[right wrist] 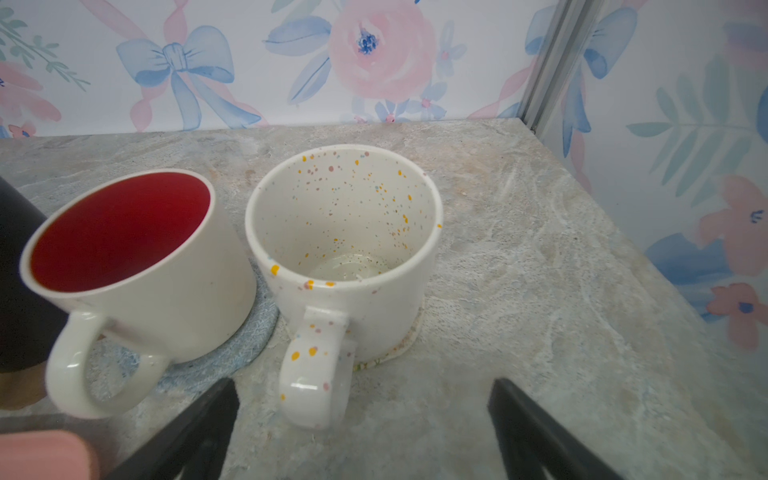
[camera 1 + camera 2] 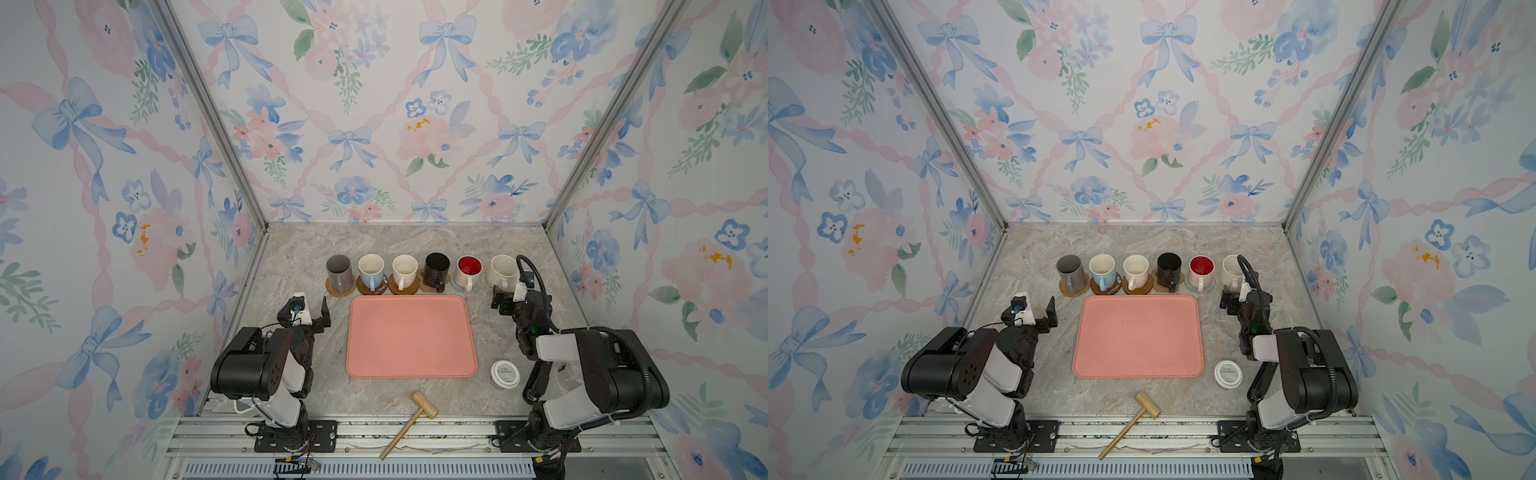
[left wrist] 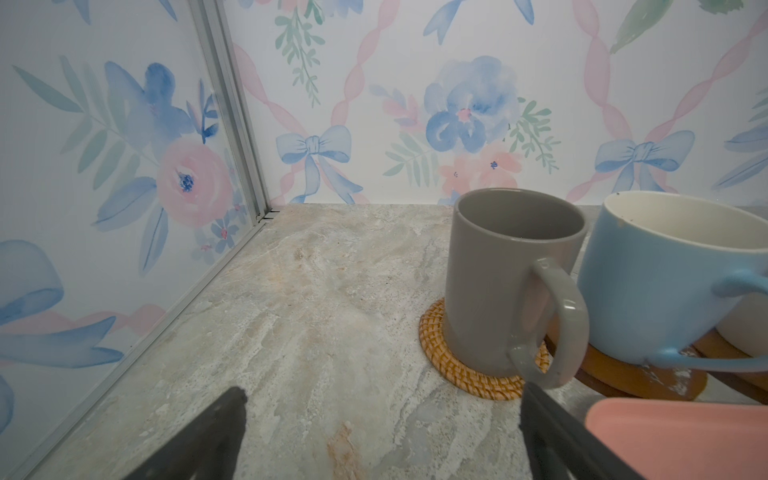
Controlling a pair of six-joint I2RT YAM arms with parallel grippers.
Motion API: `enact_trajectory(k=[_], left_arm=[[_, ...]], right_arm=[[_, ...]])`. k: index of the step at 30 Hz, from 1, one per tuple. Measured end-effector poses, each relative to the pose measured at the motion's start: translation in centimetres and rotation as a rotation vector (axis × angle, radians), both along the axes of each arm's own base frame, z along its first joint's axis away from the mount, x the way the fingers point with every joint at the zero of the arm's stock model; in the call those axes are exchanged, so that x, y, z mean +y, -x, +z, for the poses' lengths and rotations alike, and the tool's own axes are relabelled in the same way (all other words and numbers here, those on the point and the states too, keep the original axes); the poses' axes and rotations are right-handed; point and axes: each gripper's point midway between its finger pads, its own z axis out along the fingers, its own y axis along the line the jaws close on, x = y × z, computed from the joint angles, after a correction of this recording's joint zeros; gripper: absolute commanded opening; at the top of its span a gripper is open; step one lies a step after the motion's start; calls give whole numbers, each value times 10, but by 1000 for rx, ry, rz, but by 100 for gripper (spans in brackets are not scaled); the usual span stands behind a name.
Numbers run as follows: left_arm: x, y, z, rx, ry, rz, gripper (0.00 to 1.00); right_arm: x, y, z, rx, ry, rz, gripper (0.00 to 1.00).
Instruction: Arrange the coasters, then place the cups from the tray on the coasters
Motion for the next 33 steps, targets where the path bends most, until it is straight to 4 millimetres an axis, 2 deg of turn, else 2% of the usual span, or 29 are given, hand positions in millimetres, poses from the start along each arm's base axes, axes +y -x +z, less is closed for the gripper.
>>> enact_trajectory(k=[5,14,24,33], left_arm=[[6,-12,6,-6,6,40,98],[11,-30,-4,71,12,75,98],[11,-30,-15,121,7,76,98],[11,-30,-17,131,6,76,98]], right_arm=[[-2,0,0,1,12,-11,97],[-3,0,0,2,16,-13,97],[-3,0,-1,4,17,-14,97],[-3,1,-2,8,21,-14,97]])
